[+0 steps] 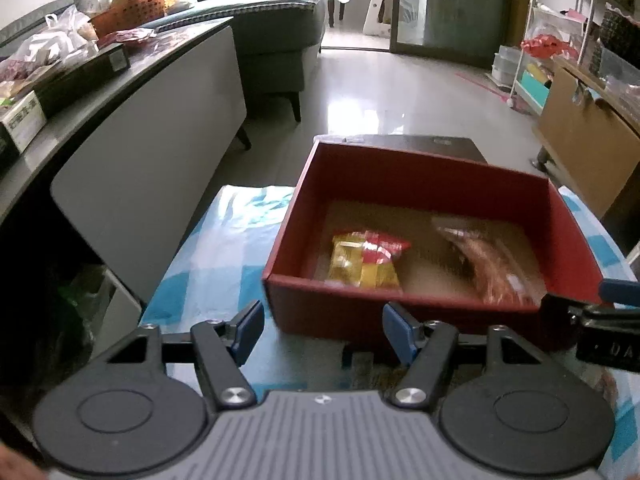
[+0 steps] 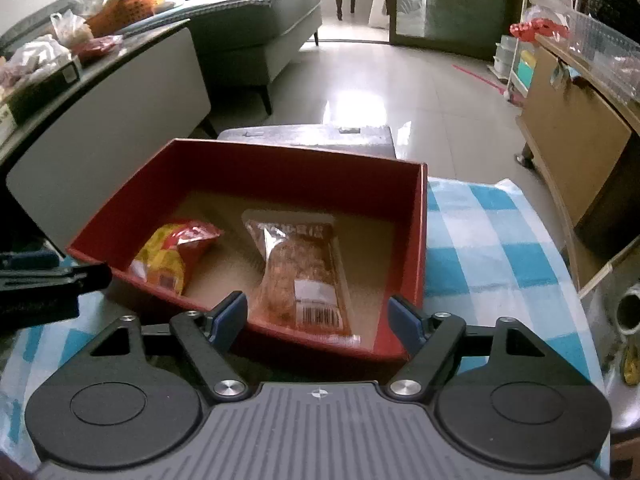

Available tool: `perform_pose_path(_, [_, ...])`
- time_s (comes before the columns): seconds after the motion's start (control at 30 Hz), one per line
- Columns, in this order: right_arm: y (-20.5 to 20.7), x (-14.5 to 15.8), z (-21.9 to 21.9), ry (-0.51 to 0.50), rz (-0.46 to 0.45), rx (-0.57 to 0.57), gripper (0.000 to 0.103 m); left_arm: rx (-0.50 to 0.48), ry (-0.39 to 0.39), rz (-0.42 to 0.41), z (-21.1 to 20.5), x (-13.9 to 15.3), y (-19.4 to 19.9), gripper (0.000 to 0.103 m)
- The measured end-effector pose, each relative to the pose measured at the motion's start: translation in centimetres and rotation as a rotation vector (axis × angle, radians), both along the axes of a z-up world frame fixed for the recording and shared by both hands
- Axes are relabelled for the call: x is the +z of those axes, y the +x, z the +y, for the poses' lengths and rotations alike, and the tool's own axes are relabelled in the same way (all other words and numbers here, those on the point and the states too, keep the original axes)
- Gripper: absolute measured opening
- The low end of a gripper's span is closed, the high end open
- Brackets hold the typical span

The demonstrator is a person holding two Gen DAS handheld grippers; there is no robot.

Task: Organize snacks
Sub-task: 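Open both tools to release the packets into the box and withdraw, then grasp the red spicy-strip packet with the left tool while the right tool grasps the white noodle-snack bag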

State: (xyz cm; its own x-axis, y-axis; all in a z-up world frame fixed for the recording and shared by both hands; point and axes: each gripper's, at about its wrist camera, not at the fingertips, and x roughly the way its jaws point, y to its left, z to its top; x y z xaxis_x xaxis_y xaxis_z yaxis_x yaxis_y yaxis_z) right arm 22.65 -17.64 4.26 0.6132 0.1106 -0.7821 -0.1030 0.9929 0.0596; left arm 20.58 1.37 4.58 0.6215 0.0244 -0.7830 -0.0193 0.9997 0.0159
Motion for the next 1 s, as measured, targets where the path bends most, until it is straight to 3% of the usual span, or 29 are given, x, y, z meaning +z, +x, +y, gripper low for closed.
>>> perform_pose_path(0.2, [-2.1,0.5,0.2,-0.029,-0.013,0.007,0.083,0.000,-0.015,0.016,1.3,0.2,-2.6,0.061])
perform_pose_path(0.5, [-4.6,0.4,0.5,-0.013,0.013,0.019,0.084,0.002,-0.072,0.122,2.8,-1.6,-6.5,0.061])
perform_pose_path(1.0, [-7.1,-1.7,-2.5,-0.006,0.098,-0.078,0.086,-0.125,-0.095,0.105,-0.4,-1.3,-7.2,0.062])
